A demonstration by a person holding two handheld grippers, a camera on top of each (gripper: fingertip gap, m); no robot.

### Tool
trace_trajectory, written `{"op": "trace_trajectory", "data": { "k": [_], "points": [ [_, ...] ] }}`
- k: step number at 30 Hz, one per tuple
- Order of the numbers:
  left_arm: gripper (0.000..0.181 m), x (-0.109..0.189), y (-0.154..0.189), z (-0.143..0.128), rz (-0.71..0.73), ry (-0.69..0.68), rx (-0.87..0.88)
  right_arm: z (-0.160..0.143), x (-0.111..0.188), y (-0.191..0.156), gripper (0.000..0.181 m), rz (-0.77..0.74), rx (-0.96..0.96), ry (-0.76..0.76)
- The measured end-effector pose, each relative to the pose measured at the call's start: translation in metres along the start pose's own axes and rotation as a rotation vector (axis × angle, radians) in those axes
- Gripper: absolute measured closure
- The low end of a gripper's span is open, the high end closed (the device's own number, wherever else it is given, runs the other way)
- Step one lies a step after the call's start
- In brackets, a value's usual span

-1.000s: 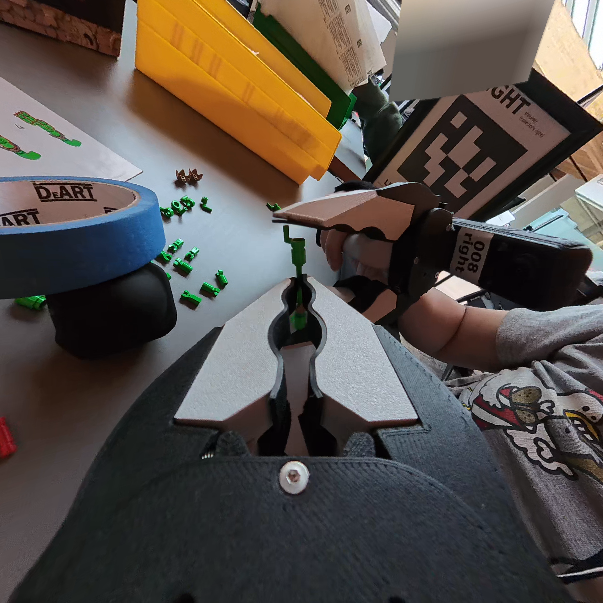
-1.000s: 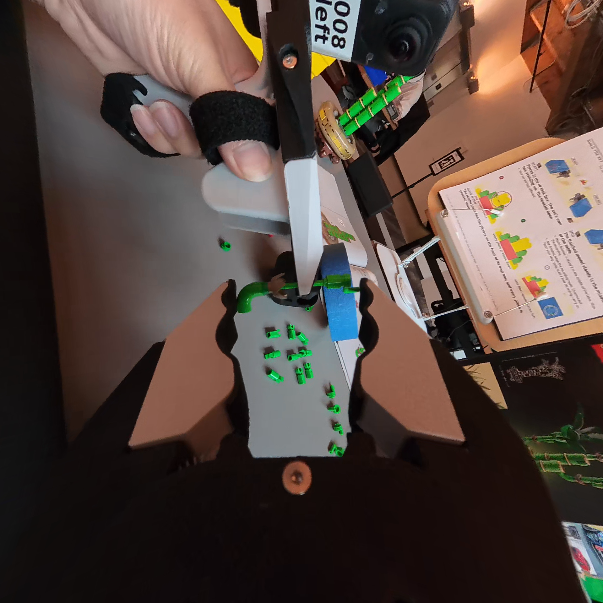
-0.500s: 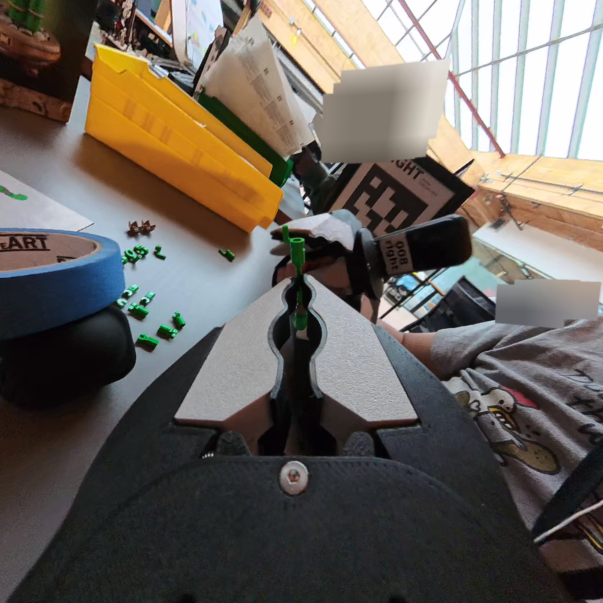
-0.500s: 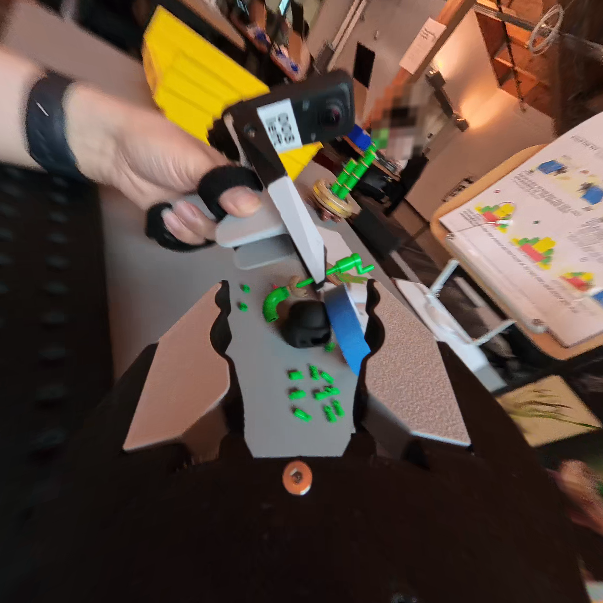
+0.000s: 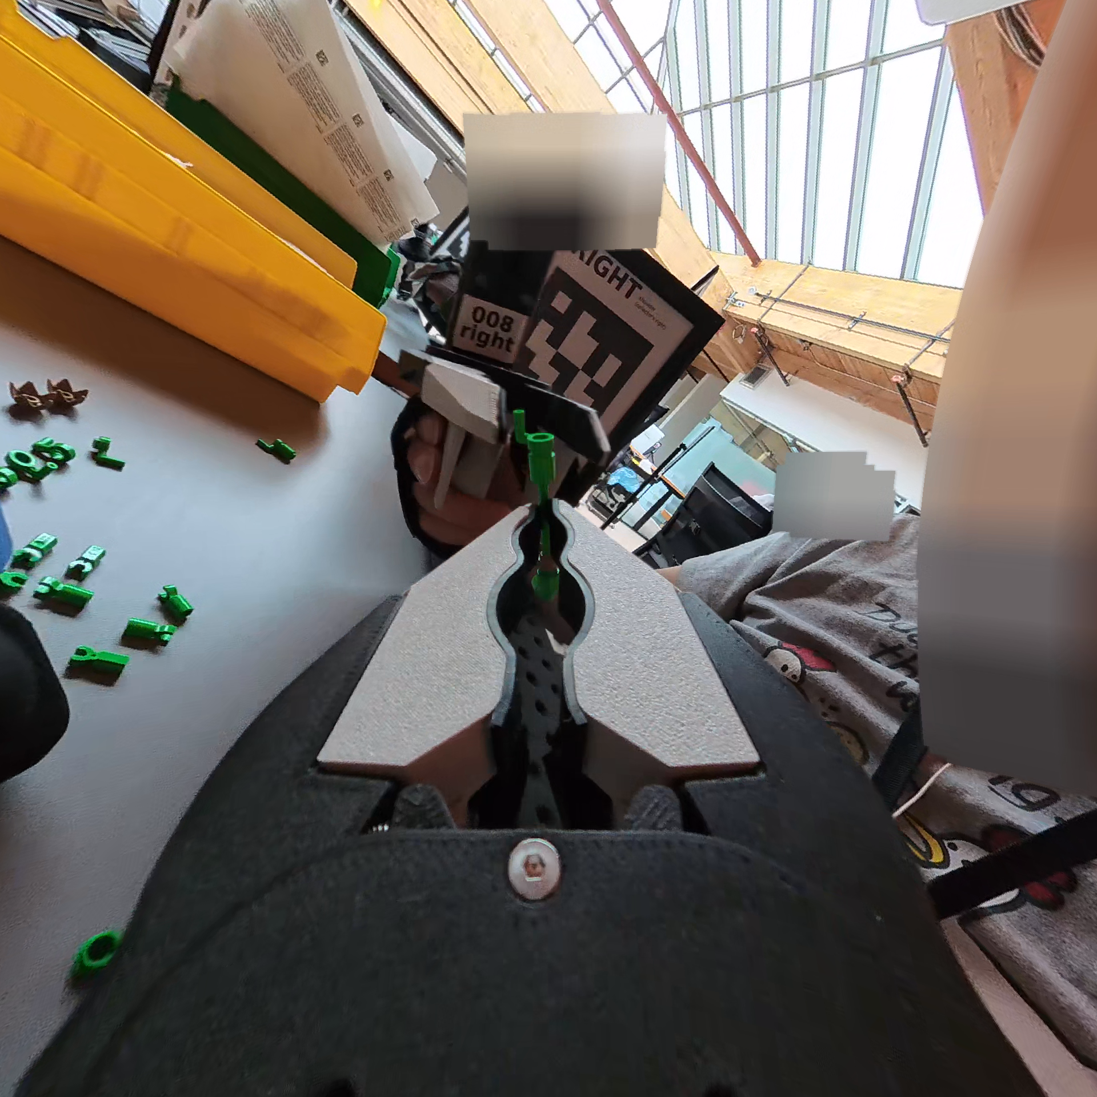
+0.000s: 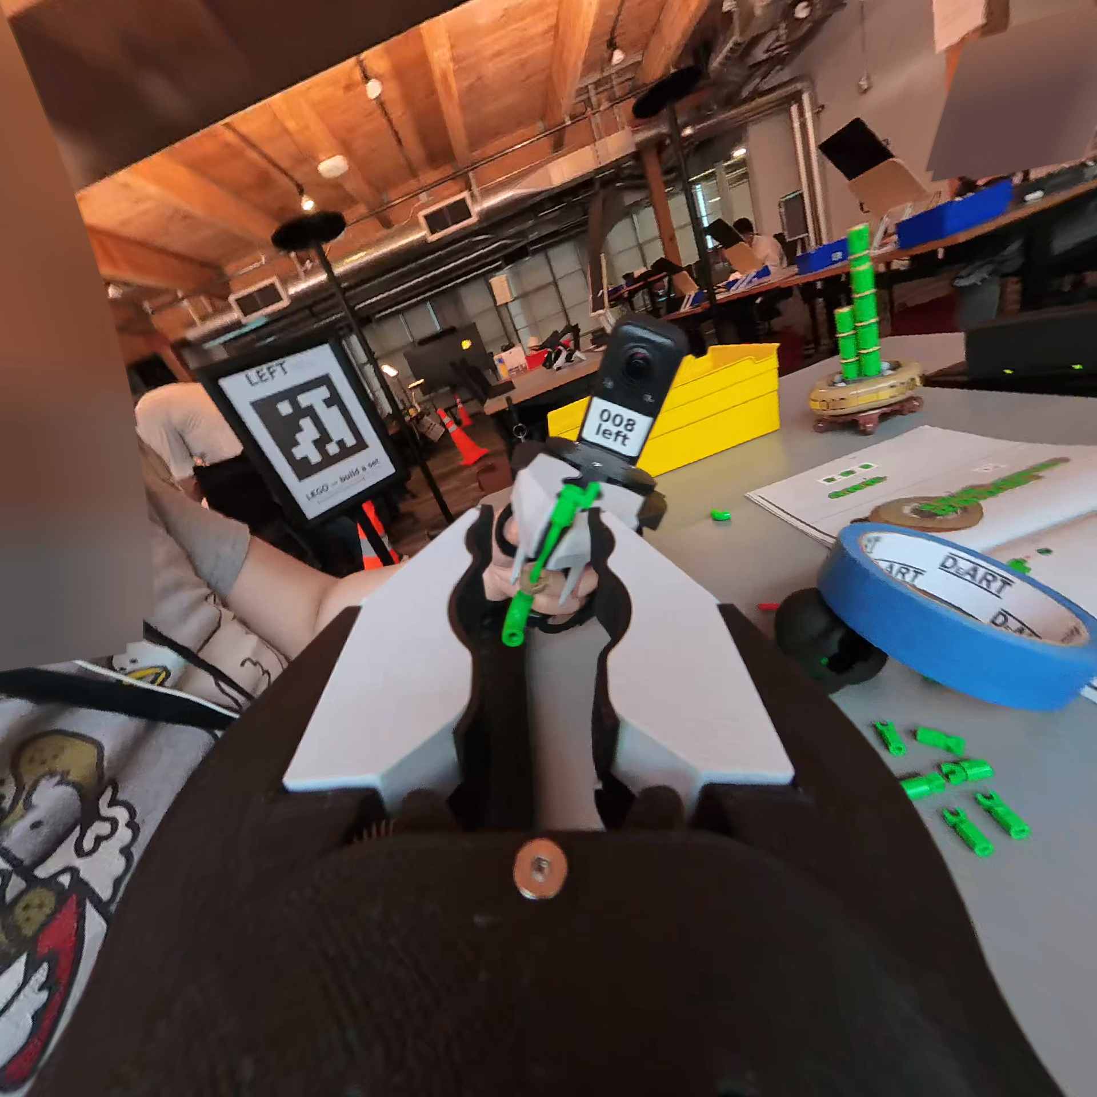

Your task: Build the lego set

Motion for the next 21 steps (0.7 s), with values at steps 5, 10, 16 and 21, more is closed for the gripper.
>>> {"op": "trace_trajectory", "data": {
  "k": [5,10,16,21],
  "points": [
    [0.181,-0.0048,-0.0007,-0.0044,0.021,-0.05,-0.019,0.0008,0.0062,0.0072,0.157,-0.01,-0.092,0.038],
    [0.181,-0.0058,-0.0028,-0.0063,0.046,-0.072,-0.031,-0.0017,0.0067,0.0091,0.165,0.001,-0.141,0.024],
    [0.181,-0.0069,-0.0014,-0.0074,0.028,-0.084,-0.037,-0.0031,0.0069,0.0086,0.169,0.025,-0.165,0.023],
    [0.181,-0.008,-0.0005,-0.008,0.019,-0.093,-0.04,-0.0037,0.0091,0.0091,0.175,0.025,-0.17,0.015]
  ]
}}
Point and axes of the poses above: each gripper's, where its closed fingertips meet, x back along the fingers, z out of its top, y = z × x across the jaws, the point moved 8 cm from there along x, back along the fingers, and after that the axes turned 8 degrees about z, right-handed, at the moved point
